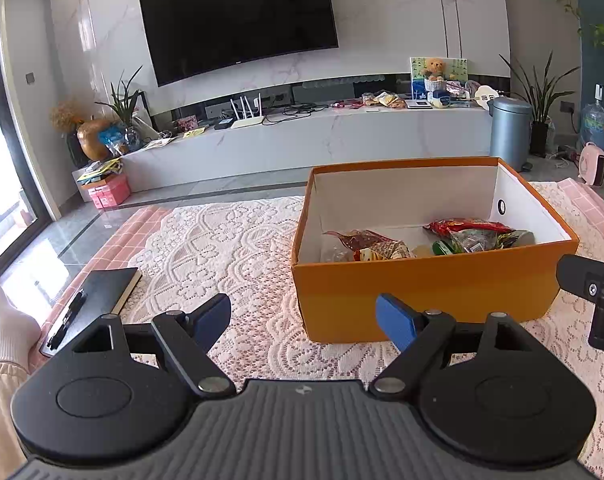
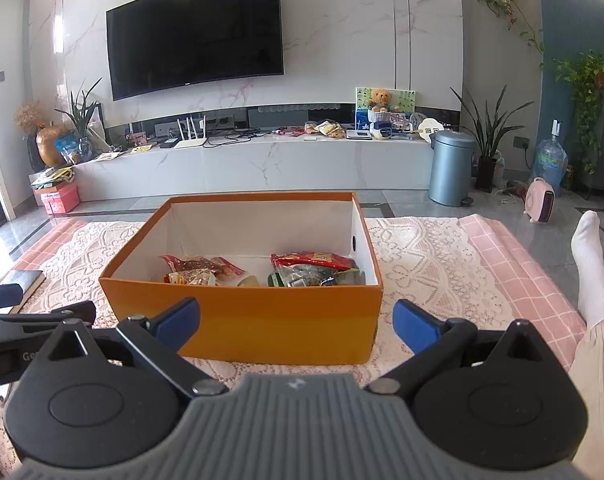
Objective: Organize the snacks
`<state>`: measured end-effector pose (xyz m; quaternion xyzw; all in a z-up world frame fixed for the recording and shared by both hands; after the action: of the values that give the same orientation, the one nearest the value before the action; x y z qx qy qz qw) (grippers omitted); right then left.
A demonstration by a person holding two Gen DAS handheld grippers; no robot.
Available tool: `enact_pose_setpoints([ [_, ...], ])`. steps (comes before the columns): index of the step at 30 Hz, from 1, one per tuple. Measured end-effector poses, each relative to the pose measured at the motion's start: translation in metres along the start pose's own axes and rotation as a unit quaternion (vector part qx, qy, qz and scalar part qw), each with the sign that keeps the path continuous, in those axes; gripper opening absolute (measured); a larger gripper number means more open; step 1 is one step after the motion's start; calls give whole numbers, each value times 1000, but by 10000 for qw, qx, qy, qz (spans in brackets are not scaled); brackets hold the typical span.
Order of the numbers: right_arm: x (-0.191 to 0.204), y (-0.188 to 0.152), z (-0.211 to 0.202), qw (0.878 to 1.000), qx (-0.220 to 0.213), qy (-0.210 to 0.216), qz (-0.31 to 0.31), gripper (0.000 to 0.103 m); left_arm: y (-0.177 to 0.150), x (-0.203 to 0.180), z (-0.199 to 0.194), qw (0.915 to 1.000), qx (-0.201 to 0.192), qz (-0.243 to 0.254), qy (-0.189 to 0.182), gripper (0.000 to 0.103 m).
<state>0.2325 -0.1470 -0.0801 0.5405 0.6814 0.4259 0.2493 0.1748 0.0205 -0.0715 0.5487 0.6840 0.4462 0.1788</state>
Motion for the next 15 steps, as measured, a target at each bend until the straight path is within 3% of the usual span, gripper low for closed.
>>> enact_pose_setpoints([
  [15,0,1,0,10000,-7,-1,-16,99,-2,0,1,10000,39,-36,-14,97],
])
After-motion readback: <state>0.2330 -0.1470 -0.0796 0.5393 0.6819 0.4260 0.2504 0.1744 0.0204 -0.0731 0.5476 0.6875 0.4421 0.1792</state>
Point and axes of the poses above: each gripper's, at about its wrist camera, not at the fingertips, and z roughly the way its jaws point, x to its left, y to its top, the point moved 8 cm from there along z, roughly the way its jaws point, and after that the axes turned 6 degrees about y, right-handed, at the moved point
